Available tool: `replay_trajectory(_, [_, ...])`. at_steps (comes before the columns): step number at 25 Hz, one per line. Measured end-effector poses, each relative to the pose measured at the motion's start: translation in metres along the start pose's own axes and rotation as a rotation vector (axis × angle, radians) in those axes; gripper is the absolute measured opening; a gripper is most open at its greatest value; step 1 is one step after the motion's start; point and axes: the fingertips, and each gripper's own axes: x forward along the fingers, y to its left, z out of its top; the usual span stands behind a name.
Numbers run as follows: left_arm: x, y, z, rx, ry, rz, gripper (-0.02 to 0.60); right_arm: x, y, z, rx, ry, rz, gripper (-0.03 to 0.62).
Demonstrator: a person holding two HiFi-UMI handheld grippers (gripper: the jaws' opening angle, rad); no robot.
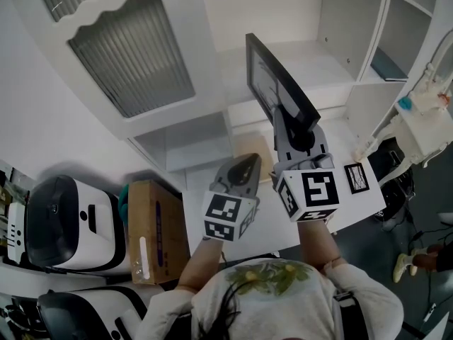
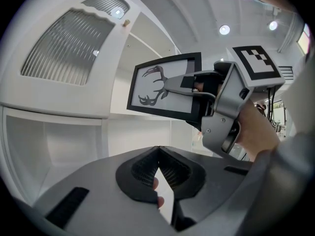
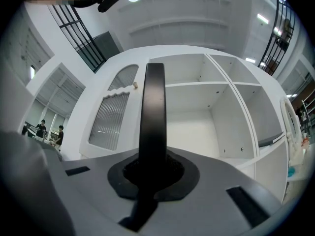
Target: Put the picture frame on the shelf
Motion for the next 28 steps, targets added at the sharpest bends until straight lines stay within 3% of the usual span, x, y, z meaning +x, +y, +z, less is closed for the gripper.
replay_trajectory(28, [0.017, 0.029, 0.006, 0.005, -0.011, 0.037, 0.028, 0.04, -0.004, -0.003, -0.022, -0.035, -0.001, 0.035])
